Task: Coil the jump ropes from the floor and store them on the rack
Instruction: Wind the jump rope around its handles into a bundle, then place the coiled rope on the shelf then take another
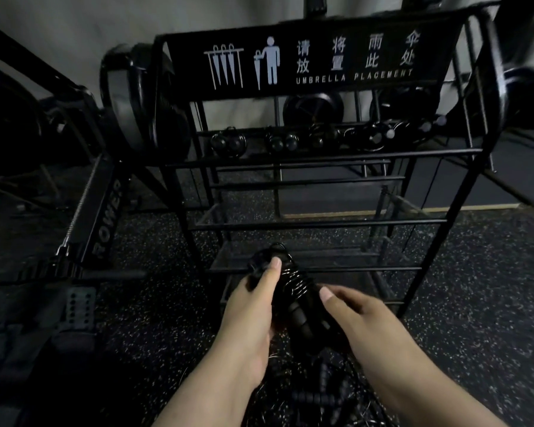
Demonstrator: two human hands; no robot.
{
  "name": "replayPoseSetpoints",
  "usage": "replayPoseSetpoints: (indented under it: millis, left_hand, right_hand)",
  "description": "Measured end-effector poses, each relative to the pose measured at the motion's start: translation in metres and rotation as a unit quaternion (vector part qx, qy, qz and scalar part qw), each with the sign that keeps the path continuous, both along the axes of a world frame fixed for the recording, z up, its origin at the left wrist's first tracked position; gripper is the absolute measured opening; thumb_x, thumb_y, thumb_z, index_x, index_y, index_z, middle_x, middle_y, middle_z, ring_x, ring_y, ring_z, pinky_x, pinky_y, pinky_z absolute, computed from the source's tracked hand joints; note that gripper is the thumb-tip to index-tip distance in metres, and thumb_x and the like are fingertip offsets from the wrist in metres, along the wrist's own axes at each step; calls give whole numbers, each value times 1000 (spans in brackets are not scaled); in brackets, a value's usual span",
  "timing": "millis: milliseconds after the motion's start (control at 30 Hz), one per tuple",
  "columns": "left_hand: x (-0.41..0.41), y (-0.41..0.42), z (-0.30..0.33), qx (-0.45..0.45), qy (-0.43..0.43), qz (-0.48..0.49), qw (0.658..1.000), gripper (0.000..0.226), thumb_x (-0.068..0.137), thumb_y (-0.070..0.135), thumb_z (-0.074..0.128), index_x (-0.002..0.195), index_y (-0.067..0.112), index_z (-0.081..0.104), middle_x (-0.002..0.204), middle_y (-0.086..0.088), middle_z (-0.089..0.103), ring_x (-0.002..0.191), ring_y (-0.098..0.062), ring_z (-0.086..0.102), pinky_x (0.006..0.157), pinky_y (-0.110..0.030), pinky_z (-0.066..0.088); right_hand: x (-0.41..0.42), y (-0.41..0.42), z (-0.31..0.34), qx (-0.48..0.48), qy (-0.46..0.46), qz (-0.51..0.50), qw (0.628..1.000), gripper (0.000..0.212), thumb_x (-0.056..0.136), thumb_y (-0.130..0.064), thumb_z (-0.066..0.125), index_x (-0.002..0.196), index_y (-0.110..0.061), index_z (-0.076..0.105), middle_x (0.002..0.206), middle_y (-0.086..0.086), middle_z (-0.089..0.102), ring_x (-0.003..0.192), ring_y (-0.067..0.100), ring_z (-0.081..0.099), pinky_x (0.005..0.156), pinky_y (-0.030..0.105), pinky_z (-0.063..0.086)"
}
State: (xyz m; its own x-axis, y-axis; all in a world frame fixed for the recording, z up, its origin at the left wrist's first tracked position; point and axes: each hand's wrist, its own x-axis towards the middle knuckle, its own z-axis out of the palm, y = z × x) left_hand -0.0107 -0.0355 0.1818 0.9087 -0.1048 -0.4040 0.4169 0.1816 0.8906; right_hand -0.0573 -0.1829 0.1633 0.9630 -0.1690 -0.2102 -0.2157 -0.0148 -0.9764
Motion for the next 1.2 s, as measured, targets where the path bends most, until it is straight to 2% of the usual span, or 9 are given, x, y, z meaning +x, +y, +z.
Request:
replayPoseSetpoints:
  millis: [67, 200, 333, 433, 567, 700, 867, 1100, 1200]
  left_hand:
    - [2, 2, 1, 11, -5, -2, 1000, 43, 89, 57, 67, 115, 24, 72, 107, 3, 78, 101, -15, 75, 96, -38, 55]
    - [2, 8, -1, 19, -6, -10, 1000, 52, 85, 67, 64, 114, 25, 73, 104, 4, 79, 100, -16, 75, 92, -37, 56]
    - [6, 19, 0, -49, 16, -57, 997, 72, 85, 80, 43, 120, 25, 72, 113, -3, 77, 109, -22, 73, 106, -48, 49]
    - [16, 33, 1, -69, -1, -47, 997, 71, 86, 78, 38, 120, 25, 71, 116, -4, 76, 109, -20, 72, 107, -46, 48]
    - [47, 62, 0, 35, -19, 44, 998, 41, 97, 66, 46, 111, 33, 65, 125, -6, 69, 112, -20, 65, 93, -36, 50]
    - [87, 94, 3, 11, -64, 132, 989, 43, 107, 42, 45, 135, 11, 58, 120, -13, 70, 109, -24, 68, 82, -32, 55]
    - [129, 123, -18, 14, -78, 171, 982, 33, 107, 33, 48, 124, 10, 64, 106, -9, 73, 97, -20, 71, 79, -33, 56]
    - [163, 130, -44, 0, -70, 165, 984, 20, 104, 34, 54, 103, 20, 69, 91, -1, 75, 86, -16, 73, 81, -37, 59]
    - [173, 130, -50, -12, -55, 156, 986, 19, 103, 34, 55, 98, 22, 69, 86, 0, 75, 81, -16, 72, 86, -41, 59]
  right_hand:
    - [-2, 1, 2, 45, 29, 16, 998, 20, 96, -36, 67, 112, -26, 74, 105, -9, 79, 102, 9, 74, 104, 38, 51]
    - [-2, 3, 1, 111, 48, 34, 992, 56, 75, -40, 83, 126, -23, 68, 114, 1, 77, 108, 23, 73, 105, 46, 51]
    - [0, 16, 9, 175, 47, 22, 983, 28, 92, -10, 69, 120, -11, 70, 108, 17, 77, 99, 34, 75, 99, 54, 54]
    - [8, 28, 15, 219, 36, -9, 975, 23, 92, -3, 65, 114, -2, 71, 107, 22, 76, 95, 36, 75, 94, 53, 55]
    - [38, 48, 21, 179, 30, -11, 983, 24, 94, -7, 65, 117, -2, 69, 107, 18, 77, 96, 31, 76, 99, 51, 54]
    - [104, 68, 26, 143, 24, -5, 989, 21, 97, -6, 64, 117, 1, 67, 104, 15, 78, 88, 25, 76, 84, 41, 60]
    - [202, 83, 22, 71, 9, -23, 997, 66, 94, -14, 72, 149, 3, 40, 130, 18, 65, 115, 29, 66, 98, 43, 55]
    - [304, 101, 4, 34, 40, -39, 998, 52, 90, -9, 76, 135, 6, 55, 131, 18, 64, 112, 31, 67, 70, 38, 63]
    - [328, 107, -7, 25, 56, -47, 997, 29, 94, -6, 71, 119, 4, 61, 133, 14, 61, 113, 29, 64, 67, 37, 60]
